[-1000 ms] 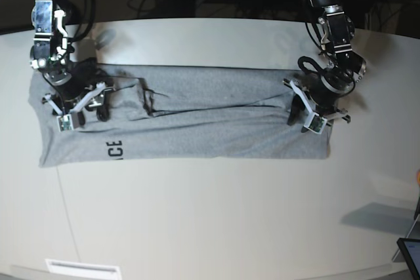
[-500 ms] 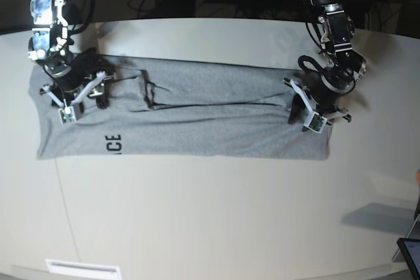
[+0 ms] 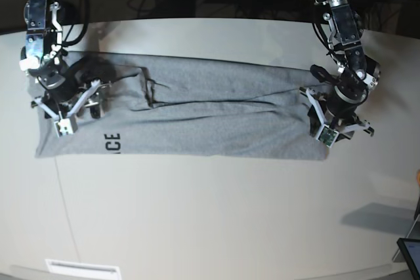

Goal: Fold the T-shirt properly

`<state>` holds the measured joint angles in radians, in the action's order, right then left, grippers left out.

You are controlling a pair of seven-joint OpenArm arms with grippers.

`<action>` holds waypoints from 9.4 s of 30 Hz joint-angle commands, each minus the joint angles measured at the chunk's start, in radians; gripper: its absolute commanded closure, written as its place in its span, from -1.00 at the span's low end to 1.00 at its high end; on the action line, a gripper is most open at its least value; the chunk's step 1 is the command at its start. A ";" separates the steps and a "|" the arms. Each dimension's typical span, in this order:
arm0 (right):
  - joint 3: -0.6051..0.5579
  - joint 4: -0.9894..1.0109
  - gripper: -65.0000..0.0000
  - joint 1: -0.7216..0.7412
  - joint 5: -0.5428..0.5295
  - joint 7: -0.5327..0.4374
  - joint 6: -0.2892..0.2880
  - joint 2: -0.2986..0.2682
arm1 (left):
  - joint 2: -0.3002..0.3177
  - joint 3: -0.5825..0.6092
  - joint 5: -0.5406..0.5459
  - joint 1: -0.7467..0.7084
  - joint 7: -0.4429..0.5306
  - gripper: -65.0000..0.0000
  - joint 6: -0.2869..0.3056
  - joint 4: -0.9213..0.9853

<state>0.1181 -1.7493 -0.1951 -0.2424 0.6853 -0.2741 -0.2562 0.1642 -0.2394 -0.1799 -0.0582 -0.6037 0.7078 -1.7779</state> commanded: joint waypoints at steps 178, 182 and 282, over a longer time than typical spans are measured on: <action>-0.011 -0.159 -0.08 -0.108 -0.007 0.047 -0.001 0.034 | -0.288 -0.084 1.055 0.228 -0.769 1.00 -0.010 0.180; -0.013 -0.159 -0.08 -0.108 -0.007 0.047 -0.001 0.034 | -0.321 -0.021 1.055 0.214 -0.769 1.00 -0.010 0.177; -0.315 -0.240 -0.08 0.010 -0.008 0.057 0.000 0.114 | 0.171 -0.010 0.260 0.036 -0.371 1.00 -0.010 0.068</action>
<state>-0.1959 -1.9739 -0.1978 -0.2466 0.7612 -0.2752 -0.1425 0.3202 -0.2447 0.0814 -0.0303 -0.9890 0.6975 -1.6909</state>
